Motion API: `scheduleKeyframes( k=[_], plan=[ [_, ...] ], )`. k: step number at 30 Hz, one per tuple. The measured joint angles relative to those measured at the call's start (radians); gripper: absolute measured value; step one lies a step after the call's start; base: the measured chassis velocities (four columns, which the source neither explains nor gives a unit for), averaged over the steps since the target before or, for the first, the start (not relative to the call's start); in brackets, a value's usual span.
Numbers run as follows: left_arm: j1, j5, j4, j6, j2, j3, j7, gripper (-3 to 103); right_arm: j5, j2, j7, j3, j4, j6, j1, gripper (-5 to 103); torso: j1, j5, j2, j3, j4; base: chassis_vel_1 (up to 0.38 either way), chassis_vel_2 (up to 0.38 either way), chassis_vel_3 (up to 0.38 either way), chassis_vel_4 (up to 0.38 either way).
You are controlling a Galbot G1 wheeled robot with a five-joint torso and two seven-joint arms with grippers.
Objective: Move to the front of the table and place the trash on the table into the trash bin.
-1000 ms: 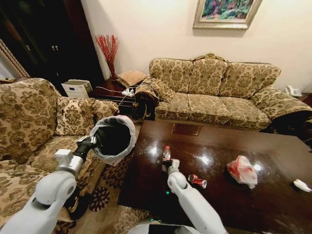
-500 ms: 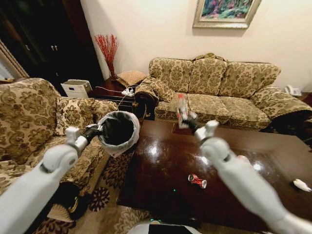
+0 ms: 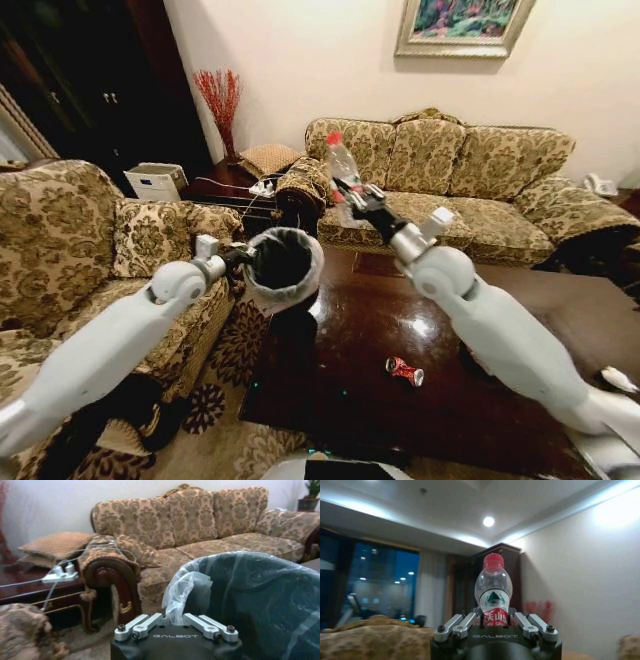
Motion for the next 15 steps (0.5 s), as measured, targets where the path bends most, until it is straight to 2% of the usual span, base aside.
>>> scheduleKeyframes(
  k=[9,15],
  plan=[
    [-0.06,-0.043,0.007,0.031,-0.034,0.043,0.001,3,-0.018,0.023,-0.02,-0.062,-0.007,0.009,-0.052,21,0.0,0.0002,0.0,0.0,-0.0005,0.0,0.0,0.0,0.0],
    [-0.057,-0.053,-0.016,0.042,-0.038,0.036,-0.004,3,-0.125,0.026,-0.021,-0.088,-0.024,0.019,-0.108,21,0.0,0.0003,0.0,0.0,-0.0004,0.0,0.0,0.0,0.0]
  ],
)
